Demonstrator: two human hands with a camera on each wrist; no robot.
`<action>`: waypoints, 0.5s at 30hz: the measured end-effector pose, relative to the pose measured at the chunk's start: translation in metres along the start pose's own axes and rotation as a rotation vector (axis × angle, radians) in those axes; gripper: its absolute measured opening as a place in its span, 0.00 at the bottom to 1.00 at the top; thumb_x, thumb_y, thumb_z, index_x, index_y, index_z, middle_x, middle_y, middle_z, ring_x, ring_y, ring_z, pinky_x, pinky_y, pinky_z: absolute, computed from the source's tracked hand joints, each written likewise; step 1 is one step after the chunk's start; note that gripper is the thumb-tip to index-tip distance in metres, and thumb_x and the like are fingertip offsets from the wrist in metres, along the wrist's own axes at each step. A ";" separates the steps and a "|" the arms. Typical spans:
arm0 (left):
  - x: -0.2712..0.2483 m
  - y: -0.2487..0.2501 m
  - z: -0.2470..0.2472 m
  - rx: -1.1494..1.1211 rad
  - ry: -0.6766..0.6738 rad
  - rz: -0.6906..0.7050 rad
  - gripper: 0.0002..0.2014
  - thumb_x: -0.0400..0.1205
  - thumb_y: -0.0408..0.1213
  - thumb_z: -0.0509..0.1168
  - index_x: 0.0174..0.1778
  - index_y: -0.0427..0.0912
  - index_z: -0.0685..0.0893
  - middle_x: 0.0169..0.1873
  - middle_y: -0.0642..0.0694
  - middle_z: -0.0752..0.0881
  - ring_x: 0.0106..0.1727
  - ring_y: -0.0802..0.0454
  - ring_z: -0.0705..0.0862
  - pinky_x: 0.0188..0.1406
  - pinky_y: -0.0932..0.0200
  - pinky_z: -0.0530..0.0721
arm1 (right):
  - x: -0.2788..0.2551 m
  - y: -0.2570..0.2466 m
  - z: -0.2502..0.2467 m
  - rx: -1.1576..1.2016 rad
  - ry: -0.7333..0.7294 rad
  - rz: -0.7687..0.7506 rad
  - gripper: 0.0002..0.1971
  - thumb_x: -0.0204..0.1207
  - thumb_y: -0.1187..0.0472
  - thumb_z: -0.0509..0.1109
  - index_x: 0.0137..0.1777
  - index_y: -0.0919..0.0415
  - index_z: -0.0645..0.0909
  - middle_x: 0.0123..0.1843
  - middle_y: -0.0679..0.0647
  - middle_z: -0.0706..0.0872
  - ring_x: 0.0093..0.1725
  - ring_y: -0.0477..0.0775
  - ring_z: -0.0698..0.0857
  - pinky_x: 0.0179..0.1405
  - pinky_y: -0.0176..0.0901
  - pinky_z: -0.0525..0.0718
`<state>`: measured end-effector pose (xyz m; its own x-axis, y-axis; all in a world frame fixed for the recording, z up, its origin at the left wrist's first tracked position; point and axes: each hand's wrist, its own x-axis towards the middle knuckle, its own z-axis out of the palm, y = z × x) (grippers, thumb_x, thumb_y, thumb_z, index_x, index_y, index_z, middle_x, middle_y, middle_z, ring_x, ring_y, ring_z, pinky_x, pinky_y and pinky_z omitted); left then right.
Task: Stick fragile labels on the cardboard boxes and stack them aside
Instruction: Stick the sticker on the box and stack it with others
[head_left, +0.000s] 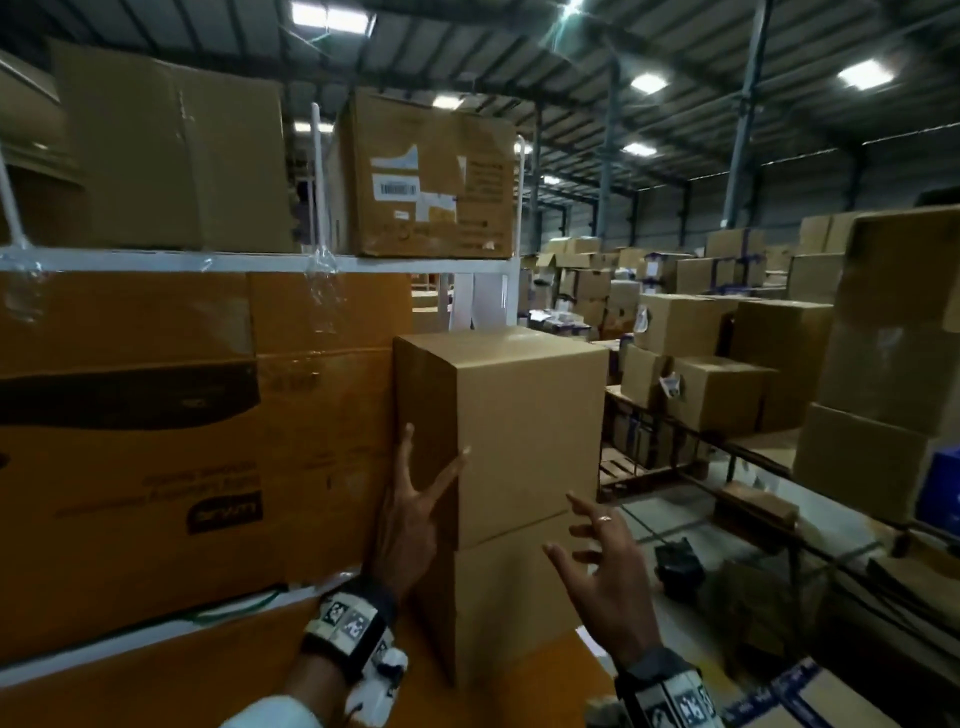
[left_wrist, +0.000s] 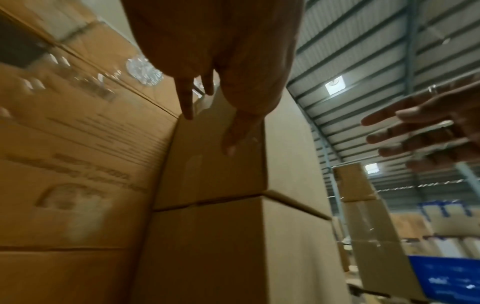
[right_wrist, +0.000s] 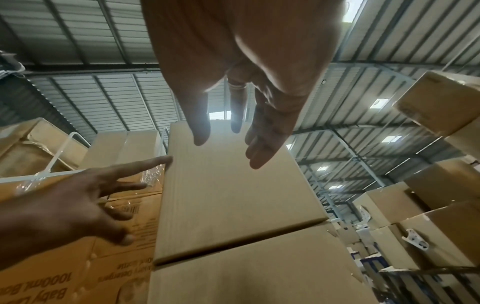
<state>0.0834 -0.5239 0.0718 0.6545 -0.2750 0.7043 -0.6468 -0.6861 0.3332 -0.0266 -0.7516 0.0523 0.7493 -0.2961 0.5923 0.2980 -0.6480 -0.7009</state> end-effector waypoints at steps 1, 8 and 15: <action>-0.003 -0.006 -0.002 0.038 0.031 -0.017 0.61 0.66 0.07 0.68 0.85 0.70 0.62 0.90 0.43 0.40 0.85 0.32 0.66 0.37 0.66 0.88 | 0.006 0.005 -0.002 0.012 -0.008 -0.017 0.34 0.75 0.58 0.82 0.79 0.43 0.74 0.67 0.42 0.78 0.60 0.38 0.82 0.52 0.40 0.90; -0.025 -0.004 -0.024 0.014 0.113 -0.019 0.53 0.73 0.25 0.76 0.84 0.74 0.60 0.90 0.47 0.49 0.82 0.39 0.71 0.53 0.59 0.89 | 0.057 0.038 -0.002 -0.008 0.051 -0.064 0.43 0.69 0.60 0.86 0.82 0.46 0.70 0.79 0.51 0.69 0.77 0.52 0.73 0.75 0.55 0.80; 0.015 0.045 0.013 -0.069 -0.042 0.073 0.51 0.73 0.42 0.82 0.86 0.70 0.58 0.88 0.50 0.29 0.88 0.48 0.50 0.62 0.90 0.62 | 0.093 0.062 0.003 -0.032 0.069 -0.059 0.57 0.64 0.51 0.88 0.89 0.51 0.58 0.86 0.51 0.57 0.84 0.63 0.65 0.81 0.62 0.69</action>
<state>0.0687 -0.5675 0.0894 0.6197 -0.3512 0.7019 -0.7176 -0.6156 0.3256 0.0634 -0.8175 0.0631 0.6880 -0.3040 0.6590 0.3204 -0.6875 -0.6516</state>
